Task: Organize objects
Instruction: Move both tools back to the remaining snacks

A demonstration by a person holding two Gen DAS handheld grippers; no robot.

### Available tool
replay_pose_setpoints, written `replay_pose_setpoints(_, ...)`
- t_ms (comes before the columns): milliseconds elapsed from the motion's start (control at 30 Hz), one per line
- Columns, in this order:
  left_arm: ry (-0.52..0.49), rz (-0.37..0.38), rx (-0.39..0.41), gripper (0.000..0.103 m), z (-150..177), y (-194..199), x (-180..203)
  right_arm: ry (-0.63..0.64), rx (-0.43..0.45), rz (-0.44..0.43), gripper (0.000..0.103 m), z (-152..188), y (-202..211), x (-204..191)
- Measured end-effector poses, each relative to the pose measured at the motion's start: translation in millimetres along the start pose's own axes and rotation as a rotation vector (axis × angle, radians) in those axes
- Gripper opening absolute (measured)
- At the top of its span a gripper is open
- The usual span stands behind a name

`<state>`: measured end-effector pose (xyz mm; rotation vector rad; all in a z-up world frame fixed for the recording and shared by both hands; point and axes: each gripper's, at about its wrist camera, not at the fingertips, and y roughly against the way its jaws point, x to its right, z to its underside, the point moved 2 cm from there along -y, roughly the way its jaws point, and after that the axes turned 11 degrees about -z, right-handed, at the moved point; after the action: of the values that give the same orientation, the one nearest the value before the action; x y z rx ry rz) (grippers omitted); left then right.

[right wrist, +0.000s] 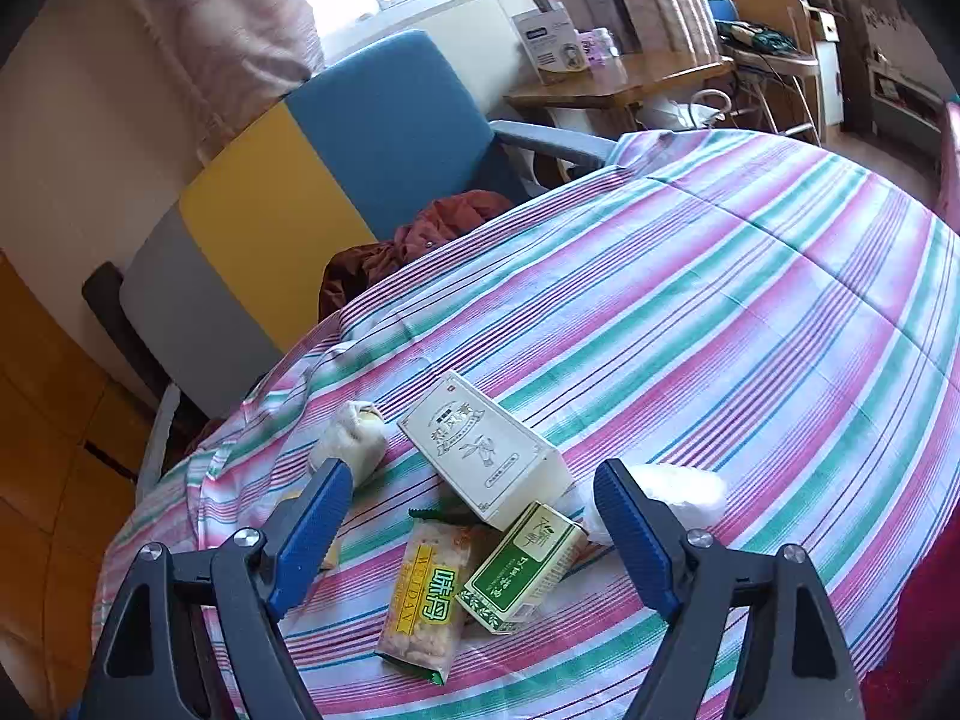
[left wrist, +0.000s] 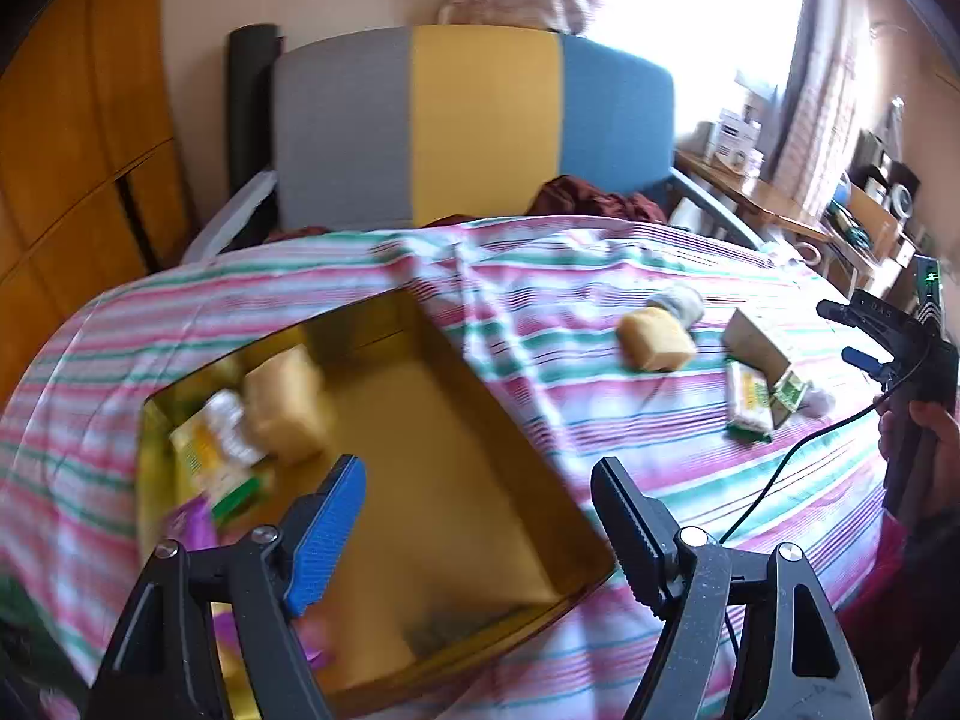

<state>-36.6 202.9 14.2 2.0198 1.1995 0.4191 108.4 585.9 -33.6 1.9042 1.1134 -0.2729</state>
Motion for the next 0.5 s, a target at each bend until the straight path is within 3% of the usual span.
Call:
replay_pose_setpoints(200, -0.022, 0.095, -0.062, 0.078, -30, -27, 53, -0.094, -0.008, -0.038, 0.084, -3, 2, 15)
replay_pose_setpoints(500, -0.015, 0.129, -0.186, 0.084, -61, -93, 122, -0.123, -0.029, -0.088, 0.084, -1, 0, 16)
